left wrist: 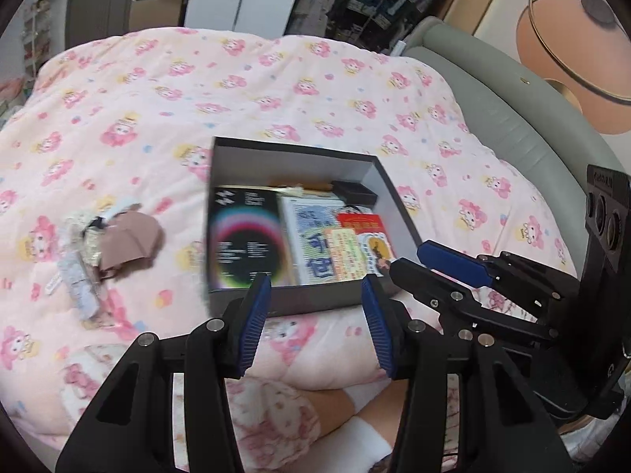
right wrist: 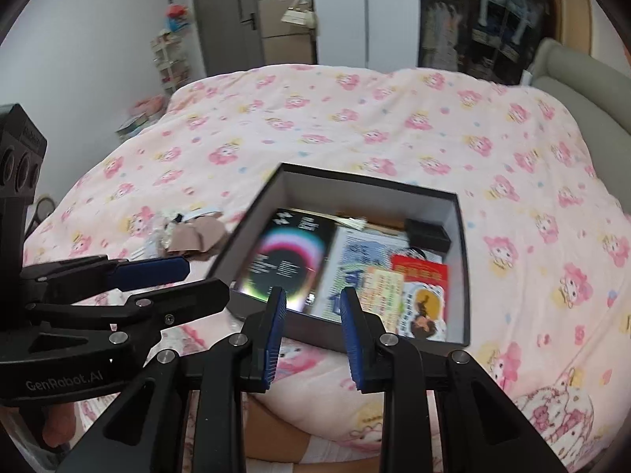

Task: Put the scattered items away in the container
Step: 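Move the left gripper back to the clear phone case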

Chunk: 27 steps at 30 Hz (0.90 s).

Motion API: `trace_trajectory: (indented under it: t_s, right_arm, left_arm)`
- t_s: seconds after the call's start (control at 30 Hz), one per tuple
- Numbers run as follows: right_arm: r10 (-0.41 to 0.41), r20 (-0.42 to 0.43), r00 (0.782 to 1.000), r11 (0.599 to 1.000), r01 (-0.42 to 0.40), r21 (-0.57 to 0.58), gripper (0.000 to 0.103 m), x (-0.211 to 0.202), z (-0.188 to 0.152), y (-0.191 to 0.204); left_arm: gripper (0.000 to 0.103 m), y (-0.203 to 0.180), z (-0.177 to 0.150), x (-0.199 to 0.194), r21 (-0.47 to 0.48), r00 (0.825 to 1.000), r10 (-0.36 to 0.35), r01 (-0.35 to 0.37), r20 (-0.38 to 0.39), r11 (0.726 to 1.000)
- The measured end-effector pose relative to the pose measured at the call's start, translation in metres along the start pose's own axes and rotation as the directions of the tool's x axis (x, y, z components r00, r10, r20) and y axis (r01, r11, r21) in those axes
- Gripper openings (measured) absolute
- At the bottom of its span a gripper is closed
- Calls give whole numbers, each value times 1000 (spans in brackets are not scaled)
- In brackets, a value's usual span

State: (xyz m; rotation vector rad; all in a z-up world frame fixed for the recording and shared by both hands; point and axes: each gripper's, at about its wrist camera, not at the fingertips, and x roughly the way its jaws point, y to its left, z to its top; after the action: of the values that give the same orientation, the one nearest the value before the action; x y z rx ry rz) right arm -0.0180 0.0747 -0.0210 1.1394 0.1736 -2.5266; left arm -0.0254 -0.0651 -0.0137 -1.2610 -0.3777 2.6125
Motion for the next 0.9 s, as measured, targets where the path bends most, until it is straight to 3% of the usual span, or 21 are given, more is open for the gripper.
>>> trace_trajectory:
  t_s: [0.47,0.6,0.9]
  right_arm:
    - [74,10,997,983,-72,-168,25,15,28,90]
    - [115,-9,993,974,-115,-197,25,28,32,114]
    - [196,-80,977,956,-209,-204,25,61,39,152]
  left_arm:
    - [48,84,-13,-50,-134,993,93,-84,66,987]
    - [48,105,-19,-58,-164,985,156,-144,66,976]
    - [48,154,-26,-60,-249,974,215,-192,68,949]
